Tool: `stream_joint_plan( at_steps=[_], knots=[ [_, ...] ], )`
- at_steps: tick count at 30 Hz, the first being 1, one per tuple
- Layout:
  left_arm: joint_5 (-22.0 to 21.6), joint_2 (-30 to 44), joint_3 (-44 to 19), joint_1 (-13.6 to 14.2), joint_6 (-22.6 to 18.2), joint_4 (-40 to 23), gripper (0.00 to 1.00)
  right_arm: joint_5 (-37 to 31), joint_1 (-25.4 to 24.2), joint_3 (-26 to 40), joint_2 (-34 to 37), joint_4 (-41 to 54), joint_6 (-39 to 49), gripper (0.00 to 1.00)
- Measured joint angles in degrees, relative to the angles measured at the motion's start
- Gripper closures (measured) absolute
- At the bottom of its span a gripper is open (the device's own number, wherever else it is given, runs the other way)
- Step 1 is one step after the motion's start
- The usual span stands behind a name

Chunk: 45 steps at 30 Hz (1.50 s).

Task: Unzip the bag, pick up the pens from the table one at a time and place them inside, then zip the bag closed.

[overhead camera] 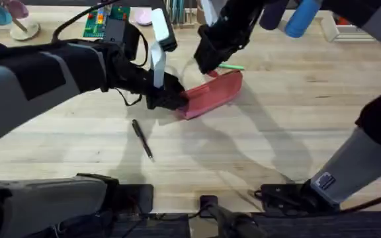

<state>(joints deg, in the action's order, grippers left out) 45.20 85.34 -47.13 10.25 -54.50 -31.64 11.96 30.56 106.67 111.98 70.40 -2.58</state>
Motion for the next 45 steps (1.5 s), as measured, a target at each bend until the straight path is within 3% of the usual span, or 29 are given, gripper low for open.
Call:
stream_joint_plan(
  at_steps=[24, 45],
  knots=[
    [0.1, 0.0, 0.0, 0.0, -0.1, 0.0, 0.958, 4.8, 8.4, 0.1, 0.1, -4.2, -5.0, 0.967],
    [0.0, 0.0, 0.1, -0.1, 0.0, 0.0, 0.959, 6.9, 8.8, 0.1, 2.5, -5.2, -7.3, 0.969]
  ],
)
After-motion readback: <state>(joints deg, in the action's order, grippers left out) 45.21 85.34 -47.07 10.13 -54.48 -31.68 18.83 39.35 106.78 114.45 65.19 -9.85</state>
